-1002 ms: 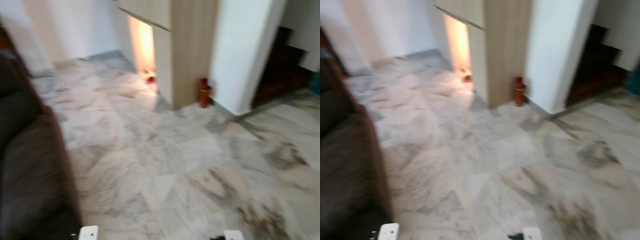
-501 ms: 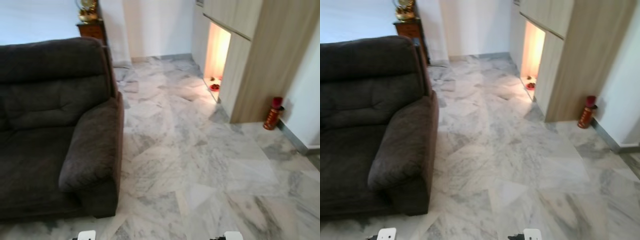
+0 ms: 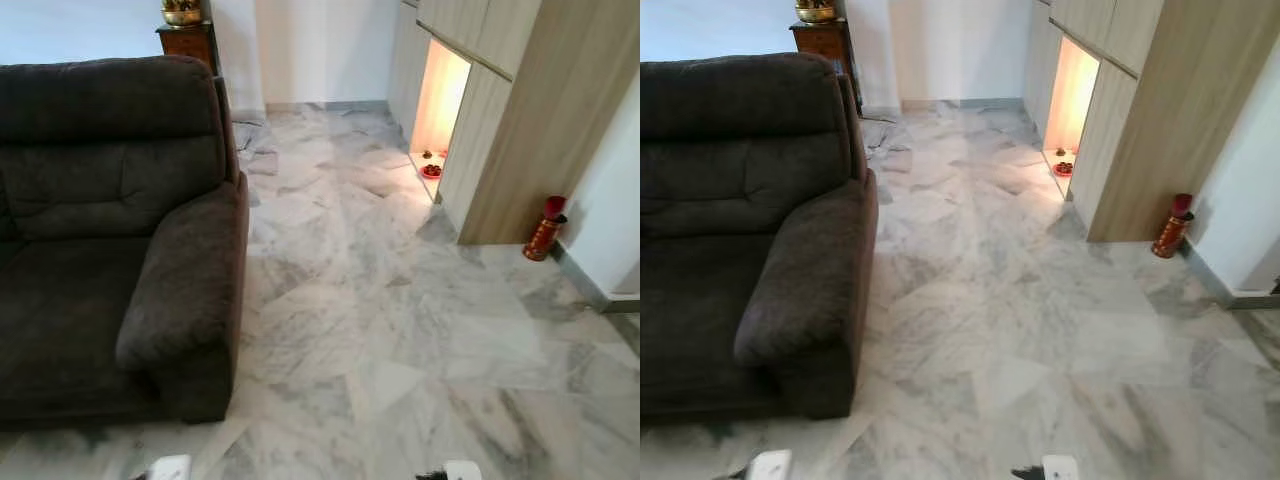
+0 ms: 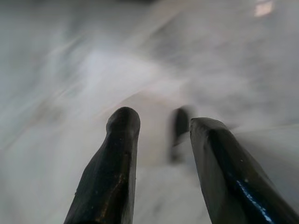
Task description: Move the pillow to the sofa from floor
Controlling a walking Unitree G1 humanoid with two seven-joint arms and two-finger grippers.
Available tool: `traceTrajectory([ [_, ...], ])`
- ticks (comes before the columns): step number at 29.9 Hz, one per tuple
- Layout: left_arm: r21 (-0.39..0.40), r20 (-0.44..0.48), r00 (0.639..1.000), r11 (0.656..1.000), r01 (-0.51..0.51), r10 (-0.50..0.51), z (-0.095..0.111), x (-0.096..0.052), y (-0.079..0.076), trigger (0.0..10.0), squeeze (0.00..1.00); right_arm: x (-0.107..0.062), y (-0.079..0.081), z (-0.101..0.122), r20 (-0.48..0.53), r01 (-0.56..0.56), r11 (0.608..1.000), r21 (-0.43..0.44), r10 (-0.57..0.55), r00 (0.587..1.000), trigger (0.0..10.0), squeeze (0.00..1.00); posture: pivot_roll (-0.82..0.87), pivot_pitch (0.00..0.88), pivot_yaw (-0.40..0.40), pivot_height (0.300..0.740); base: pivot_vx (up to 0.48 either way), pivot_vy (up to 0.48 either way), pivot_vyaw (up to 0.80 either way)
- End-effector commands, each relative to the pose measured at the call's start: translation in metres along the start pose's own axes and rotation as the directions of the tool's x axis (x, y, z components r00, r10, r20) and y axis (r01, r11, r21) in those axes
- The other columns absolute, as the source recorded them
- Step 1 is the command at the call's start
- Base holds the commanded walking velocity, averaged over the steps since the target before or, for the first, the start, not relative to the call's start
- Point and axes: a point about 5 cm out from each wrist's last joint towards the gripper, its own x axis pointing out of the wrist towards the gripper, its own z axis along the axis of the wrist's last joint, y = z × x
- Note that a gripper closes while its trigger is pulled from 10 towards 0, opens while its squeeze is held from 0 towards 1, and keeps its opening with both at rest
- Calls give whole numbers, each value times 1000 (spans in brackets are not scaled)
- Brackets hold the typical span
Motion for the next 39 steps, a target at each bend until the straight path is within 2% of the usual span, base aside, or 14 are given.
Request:
traceTrajectory([
  [1,-16,-22,1000,1000,19,-19,-5,0,-5,10000,0,1,5,2,3,-20,1000,23,20,1000,10000,0,102,0,-2,740,0,0,0],
  [3,-16,-22,1000,1000,15,-16,-6,0,-4,10000,0,1,6,2,5,-30,999,28,30,1000,10000,0,103,0,-1,740,0,0,0],
  [4,-10,-26,1000,1000,12,-13,-6,0,-4,10000,0,2,1,15,16,-11,1000,-12,11,1000,10000,0,105,0,-1,740,0,0,0],
  [7,8,-35,999,1000,27,-27,-6,0,-4,10000,0,3,0,29,38,-30,999,23,30,999,10000,0,104,0,0,740,0,0,0],
  [13,5,-36,999,1000,25,-25,-7,-1,-4,10000,0,4,3,38,55,-43,998,56,40,998,10000,0,100,0,2,740,0,0,0],
  [15,32,-37,999,999,24,-23,-7,-1,-4,10000,0,5,3,41,53,-35,999,35,33,998,10000,0,100,0,3,740,0,0,0],
  [18,104,-30,999,994,19,-16,-5,0,-3,10000,0,5,2,49,66,-28,998,55,24,998,10000,0,100,0,3,740,0,0,0],
  [22,109,-22,1000,994,3,0,9,2,6,10000,0,5,2,59,82,-12,998,61,7,997,10000,0,97,0,6,740,0,0,0],
  [27,107,-33,999,994,6,-2,8,2,7,10000,0,5,1,52,71,-11,999,51,7,997,10000,0,99,0,8,740,0,0,0],
  [34,108,-38,999,994,4,0,8,2,8,10000,0,5,2,58,85,0,1000,-5,1,996,10000,0,101,0,10,740,0,228,107],
  [38,111,-38,999,994,4,0,9,2,8,10000,0,5,3,59,90,-9,1000,21,7,996,10000,0,103,0,11,740,0,277,800],
  [39,113,-40,999,994,7,-3,9,2,8,10000,0,5,2,58,90,-6,999,52,1,996,10000,0,105,0,12,740,0,285,0],
])
